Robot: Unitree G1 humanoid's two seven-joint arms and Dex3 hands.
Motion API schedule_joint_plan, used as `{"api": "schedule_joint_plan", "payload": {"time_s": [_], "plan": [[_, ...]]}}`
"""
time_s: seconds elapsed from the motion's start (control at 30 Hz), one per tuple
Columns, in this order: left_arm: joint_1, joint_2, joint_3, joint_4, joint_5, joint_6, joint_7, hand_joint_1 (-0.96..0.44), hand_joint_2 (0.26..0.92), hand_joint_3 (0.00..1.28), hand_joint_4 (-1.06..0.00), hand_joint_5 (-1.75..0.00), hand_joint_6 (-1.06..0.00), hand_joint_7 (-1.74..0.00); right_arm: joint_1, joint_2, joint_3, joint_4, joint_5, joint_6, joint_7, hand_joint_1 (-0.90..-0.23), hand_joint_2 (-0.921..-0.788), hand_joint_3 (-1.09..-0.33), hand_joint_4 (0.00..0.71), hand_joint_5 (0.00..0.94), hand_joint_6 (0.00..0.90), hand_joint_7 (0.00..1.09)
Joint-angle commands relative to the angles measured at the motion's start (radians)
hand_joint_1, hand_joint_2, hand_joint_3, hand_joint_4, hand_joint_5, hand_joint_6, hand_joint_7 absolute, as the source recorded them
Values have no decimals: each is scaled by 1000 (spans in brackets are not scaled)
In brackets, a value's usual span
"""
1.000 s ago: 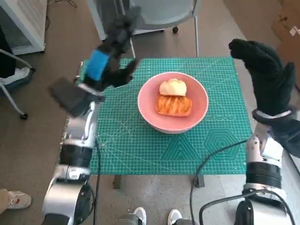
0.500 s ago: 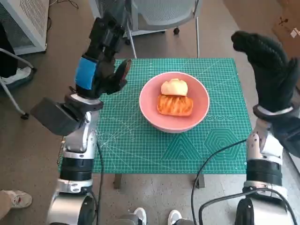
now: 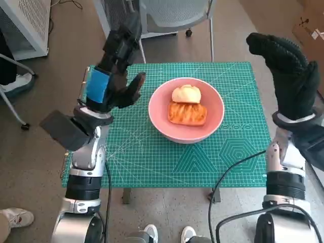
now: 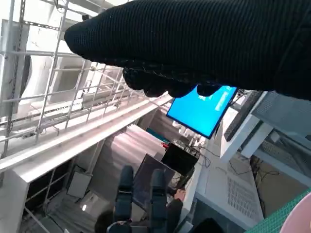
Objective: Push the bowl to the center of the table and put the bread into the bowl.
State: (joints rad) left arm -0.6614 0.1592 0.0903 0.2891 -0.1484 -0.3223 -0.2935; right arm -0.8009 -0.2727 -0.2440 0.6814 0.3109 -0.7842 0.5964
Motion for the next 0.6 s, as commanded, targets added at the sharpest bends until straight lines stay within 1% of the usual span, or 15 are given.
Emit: {"api": "schedule_joint_plan", "payload": {"time_s": [0.03,0.27,0.43,0.6], "plan": [[15,9,-10,-35,18,7,6,-629,921,521,1,1,1,-370,12,-10,8,-7,4,36,3,-610,-921,-615,236,0,388,6],[26,9,-14,-47,32,0,8,-605,921,488,1,1,1,-375,17,-15,17,-28,7,78,5,-623,-921,-612,230,0,390,6],[31,12,-16,-53,40,-15,7,-587,921,472,1,1,1,-370,20,-15,16,-46,15,115,6,-638,-921,-601,223,0,390,5],[33,16,-17,-55,42,-23,5,-583,921,449,1,1,1,-370,19,-16,14,-54,12,130,1,-647,-921,-586,219,0,390,4]]}}
